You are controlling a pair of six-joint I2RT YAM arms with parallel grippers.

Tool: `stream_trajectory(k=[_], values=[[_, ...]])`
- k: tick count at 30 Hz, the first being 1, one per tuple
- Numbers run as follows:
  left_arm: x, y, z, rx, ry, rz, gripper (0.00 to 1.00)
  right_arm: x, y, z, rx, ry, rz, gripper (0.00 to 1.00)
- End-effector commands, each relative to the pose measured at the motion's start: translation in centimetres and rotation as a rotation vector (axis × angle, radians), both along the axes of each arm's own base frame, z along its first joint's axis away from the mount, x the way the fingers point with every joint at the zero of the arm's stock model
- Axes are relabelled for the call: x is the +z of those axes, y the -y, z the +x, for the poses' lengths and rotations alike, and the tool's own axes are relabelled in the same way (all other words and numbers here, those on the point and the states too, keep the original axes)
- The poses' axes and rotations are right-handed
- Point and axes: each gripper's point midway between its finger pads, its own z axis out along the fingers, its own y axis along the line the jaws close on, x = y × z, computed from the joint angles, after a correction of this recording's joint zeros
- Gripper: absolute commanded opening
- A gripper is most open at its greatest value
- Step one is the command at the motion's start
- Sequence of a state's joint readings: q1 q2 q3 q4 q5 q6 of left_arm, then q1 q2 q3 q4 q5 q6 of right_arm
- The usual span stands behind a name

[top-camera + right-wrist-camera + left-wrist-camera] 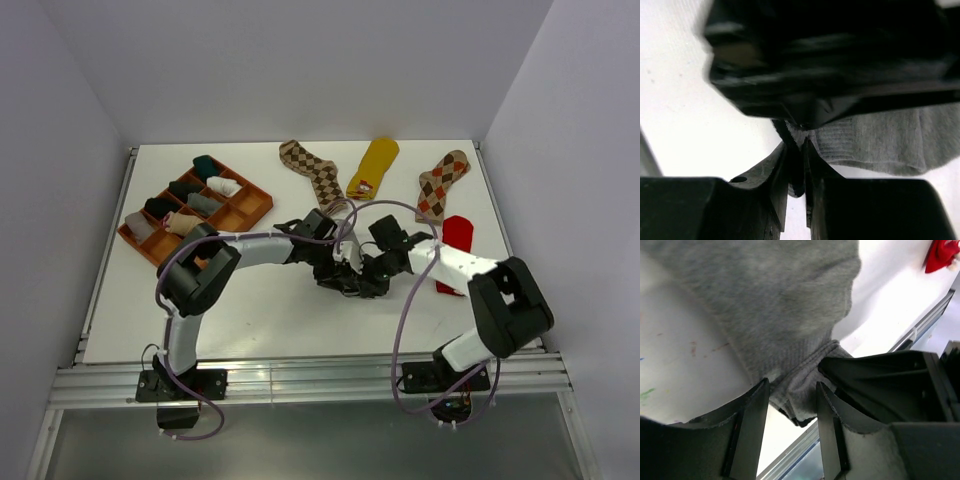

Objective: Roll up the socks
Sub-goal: Roll the sock at the center of the board.

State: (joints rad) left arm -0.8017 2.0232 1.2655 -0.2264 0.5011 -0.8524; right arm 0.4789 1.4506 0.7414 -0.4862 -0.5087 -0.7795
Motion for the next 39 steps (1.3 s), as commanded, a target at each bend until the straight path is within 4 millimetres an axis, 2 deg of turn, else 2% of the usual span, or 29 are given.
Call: stream_trajectory(k=[1,7,8,9,11,12,14,16,17,18,20,21,22,23,25,31,36,39], values=[[-0.9,-1.5,0.9,0.079,0.033,0.054,0.49,-0.3,1.4,-3.2,0.035,-0.22,-0.033,0.19],[-0.1,-2.6,2.6,0.122,0.176,0.07,0.48,-0.4,1.4,-3.6,0.068,-0.404,-0.036,0.19],[1.0,-2.6,3.1,0.133,0.222,0.052,0.49,-0.2,1.3,-3.1,0.061,-0.408,-0.033,0.2],[0.8,-3.0,2.9,0.121,0.248,0.058,0.5,-0.6,1.4,-3.2,0.056,-0.44,-0.046,0.19],[2.0,-3.9,3.9,0.145,0.337,0.071,0.51,-0.4,1.2,-2.6,0.053,-0.457,-0.045,0.2],[1.9,-4.3,3.9,0.145,0.36,0.069,0.52,-0.6,1.4,-3.1,0.052,-0.509,-0.054,0.2],[2.9,-4.9,4.5,0.153,0.438,0.075,0.52,-0.2,0.9,-2.4,0.046,-0.54,-0.033,0.2],[3.1,-5.4,4.6,0.15,0.48,0.073,0.52,-0.5,1.0,-2.6,0.042,-0.599,-0.043,0.2],[4.2,-5.3,4.9,0.141,0.531,0.049,0.52,-0.4,0.9,-1.9,0.036,-0.599,-0.043,0.2],[4.5,-5.4,5.2,0.147,0.569,0.044,0.52,-0.4,1.0,-1.9,0.022,-0.629,-0.052,0.2],[5.8,-4.9,5.0,0.129,0.633,0.008,0.53,-0.7,0.7,-1.3,0.009,-0.668,-0.051,0.2],[5.6,-5.0,4.6,0.111,0.652,0.005,0.53,-0.5,0.7,-1.4,-0.006,-0.704,-0.052,0.2],[7.1,-4.0,4.6,0.11,0.7,-0.063,0.53,-0.9,0.7,-1.4,-0.017,-0.742,-0.055,0.2],[6.7,-4.0,4.0,0.093,0.708,-0.079,0.53,-0.5,0.6,-1.1,-0.022,-0.76,-0.054,0.2],[7.4,-2.9,3.4,0.066,0.744,-0.141,0.55,-0.6,0.5,-1.0,-0.038,-0.794,-0.055,0.2],[7.1,0.4,0.9,-0.086,0.791,-0.235,0.58,-1.3,0.5,-0.9,-0.064,-0.876,-0.076,0.2],[6.5,2.1,-0.1,-0.148,0.801,-0.269,0.59,-1.7,0.7,-0.7,-0.087,-0.889,-0.077,0.2],[5.4,2.6,-0.4,-0.179,0.786,-0.274,0.58,-1.6,0.7,-0.6,-0.093,-0.899,-0.071,0.2]])
